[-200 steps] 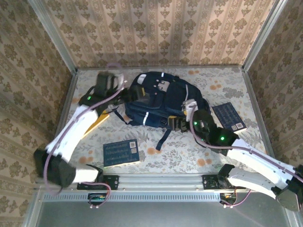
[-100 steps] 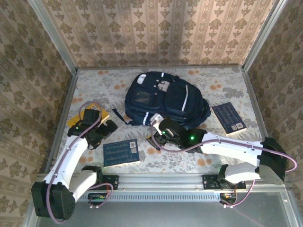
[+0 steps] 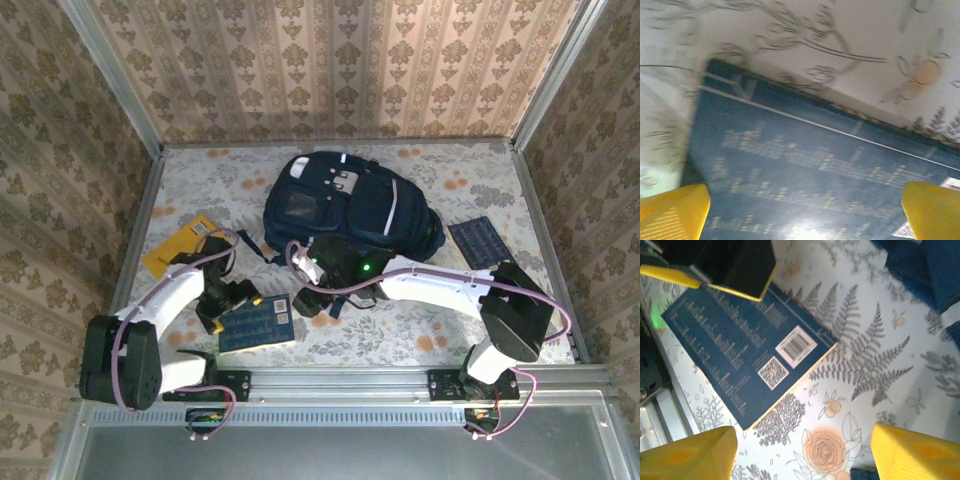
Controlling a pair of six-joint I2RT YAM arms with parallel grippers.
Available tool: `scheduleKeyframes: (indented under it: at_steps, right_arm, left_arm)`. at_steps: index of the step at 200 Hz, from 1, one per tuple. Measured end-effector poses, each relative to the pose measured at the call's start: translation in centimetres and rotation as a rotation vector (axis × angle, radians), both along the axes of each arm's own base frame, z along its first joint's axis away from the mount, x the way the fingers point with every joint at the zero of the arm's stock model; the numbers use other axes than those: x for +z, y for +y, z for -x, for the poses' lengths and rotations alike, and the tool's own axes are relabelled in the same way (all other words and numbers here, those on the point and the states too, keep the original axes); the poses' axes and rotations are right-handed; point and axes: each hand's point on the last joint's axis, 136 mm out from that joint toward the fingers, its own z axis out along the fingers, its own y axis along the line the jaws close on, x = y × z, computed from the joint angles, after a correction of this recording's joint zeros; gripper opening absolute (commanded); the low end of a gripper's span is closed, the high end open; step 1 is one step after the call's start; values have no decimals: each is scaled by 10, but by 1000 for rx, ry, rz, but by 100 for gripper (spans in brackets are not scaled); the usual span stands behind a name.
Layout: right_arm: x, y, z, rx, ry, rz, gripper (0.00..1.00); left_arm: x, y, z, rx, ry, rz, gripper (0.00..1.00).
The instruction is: Pack books, pencil case, and school supplies into a backpack
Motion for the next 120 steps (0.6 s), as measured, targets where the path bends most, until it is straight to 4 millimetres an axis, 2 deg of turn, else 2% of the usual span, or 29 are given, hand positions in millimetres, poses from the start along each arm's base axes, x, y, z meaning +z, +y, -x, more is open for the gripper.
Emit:
scheduleKeyframes:
  at_steps: [28, 57, 66, 81, 99, 105, 120]
  right_arm:
    - [-2, -3, 1, -10, 39, -4, 66]
    - [-10, -10, 4, -14, 76, -1, 56]
    - [-13, -12, 6, -14, 92, 1, 47]
    - [-18, -14, 12, -3, 117, 3, 26]
    - [-23, -15, 20, 16, 145, 4, 4]
    - [-24, -16, 22, 25, 151, 6, 0]
    - [-30, -18, 29, 38, 170, 14, 0]
  left_arm:
    - [-1, -28, 1, -59, 29, 132, 100]
    - [5, -69, 5, -143, 64, 290, 100]
    - [7, -80, 6, -171, 69, 323, 100]
    - [10, -94, 6, -212, 66, 362, 100]
    - [14, -100, 3, -238, 46, 373, 100]
    - [15, -100, 1, -245, 35, 371, 100]
    - [21, -99, -7, -272, -15, 357, 100]
